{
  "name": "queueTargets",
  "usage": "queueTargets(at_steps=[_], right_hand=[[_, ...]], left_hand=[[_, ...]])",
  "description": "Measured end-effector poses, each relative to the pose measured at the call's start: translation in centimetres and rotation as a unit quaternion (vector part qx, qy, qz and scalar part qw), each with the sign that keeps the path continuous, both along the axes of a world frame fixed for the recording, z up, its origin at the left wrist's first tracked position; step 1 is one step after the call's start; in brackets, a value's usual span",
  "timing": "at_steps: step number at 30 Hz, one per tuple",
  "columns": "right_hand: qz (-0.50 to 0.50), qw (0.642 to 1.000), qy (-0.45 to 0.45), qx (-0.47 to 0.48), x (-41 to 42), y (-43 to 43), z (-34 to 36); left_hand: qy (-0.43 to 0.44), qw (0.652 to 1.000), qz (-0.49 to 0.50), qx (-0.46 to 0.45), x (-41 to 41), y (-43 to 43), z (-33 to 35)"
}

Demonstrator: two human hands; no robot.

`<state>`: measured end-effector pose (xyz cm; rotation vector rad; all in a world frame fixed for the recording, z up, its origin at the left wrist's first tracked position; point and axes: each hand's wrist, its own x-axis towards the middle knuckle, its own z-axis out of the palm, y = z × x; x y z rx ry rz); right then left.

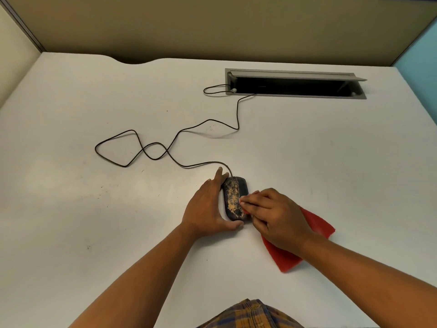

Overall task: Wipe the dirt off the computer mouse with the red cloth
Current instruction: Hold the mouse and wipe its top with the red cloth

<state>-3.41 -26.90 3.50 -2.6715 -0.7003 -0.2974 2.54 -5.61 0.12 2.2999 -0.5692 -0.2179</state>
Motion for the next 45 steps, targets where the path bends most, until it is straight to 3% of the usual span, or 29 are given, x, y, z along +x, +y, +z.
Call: queueTargets(at_steps=[10, 21, 34, 38, 45], right_hand=[[-0.008, 1.000, -0.013, 0.001, 1.5, 0.0, 0.8], [0.078, 0.995, -0.013, -0.061, -1.7, -1.3, -0.5], [0.055, 0.997, -0.020, -0.050, -1.9, -1.0, -0.2], [-0.002, 1.000, -0.025, -0.006, 0.0, -0.5, 0.5], [0.015, 0.999, 0.028, -0.016, -1.5, -0.6, 0.0]], left_hand=[[0.008, 1.000, -0.001, -0.001, 0.0, 0.0, 0.2], [0.014, 1.000, 0.007, -0.005, 0.0, 0.0, 0.2], [0.065, 0.997, -0.023, -0.018, 0.5, 0.5, 0.5], [0.065, 0.997, -0.029, -0.021, 0.5, 0.5, 0.5], [0.067, 0.997, -0.019, -0.029, 0.4, 0.5, 0.3]])
